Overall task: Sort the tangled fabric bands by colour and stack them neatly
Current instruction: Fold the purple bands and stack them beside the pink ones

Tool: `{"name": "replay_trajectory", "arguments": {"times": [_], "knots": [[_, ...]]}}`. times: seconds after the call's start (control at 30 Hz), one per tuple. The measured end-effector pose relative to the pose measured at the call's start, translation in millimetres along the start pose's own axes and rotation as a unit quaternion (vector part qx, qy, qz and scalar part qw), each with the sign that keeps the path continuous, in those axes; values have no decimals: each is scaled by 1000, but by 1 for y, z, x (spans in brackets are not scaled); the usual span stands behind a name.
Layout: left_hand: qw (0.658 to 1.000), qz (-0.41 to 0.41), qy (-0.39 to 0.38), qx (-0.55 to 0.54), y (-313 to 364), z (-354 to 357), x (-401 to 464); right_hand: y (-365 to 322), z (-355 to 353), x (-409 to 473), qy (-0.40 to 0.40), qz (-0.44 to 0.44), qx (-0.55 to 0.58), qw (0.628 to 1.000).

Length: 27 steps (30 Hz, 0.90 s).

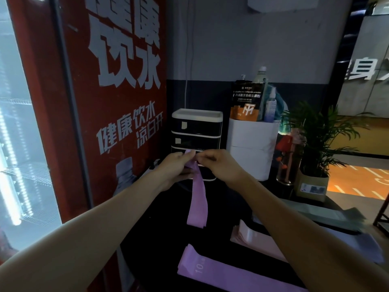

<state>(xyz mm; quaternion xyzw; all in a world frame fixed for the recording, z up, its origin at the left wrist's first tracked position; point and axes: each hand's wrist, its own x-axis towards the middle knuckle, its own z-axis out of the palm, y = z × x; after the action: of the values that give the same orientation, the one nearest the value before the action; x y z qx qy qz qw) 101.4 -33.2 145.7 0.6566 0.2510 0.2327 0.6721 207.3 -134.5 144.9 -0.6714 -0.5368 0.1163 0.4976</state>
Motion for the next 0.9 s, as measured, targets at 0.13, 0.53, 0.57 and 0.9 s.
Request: {"name": "replay_trajectory", "arguments": {"times": [0.13,0.53,0.57,0.9], "knots": [[993,51,13,110,9,-2,5,4,-7,3,59,16,30,998],[951,207,-73,217,73,-1,-15,-8,-34,-7,-21,20,139,990],[952,213,-66,208,74,-1,-17,-8,-36,-11,-22,24,136,990],[982,177,37,58,62,-2,-32,31,-53,-78,-103,140,-124,977]]}}
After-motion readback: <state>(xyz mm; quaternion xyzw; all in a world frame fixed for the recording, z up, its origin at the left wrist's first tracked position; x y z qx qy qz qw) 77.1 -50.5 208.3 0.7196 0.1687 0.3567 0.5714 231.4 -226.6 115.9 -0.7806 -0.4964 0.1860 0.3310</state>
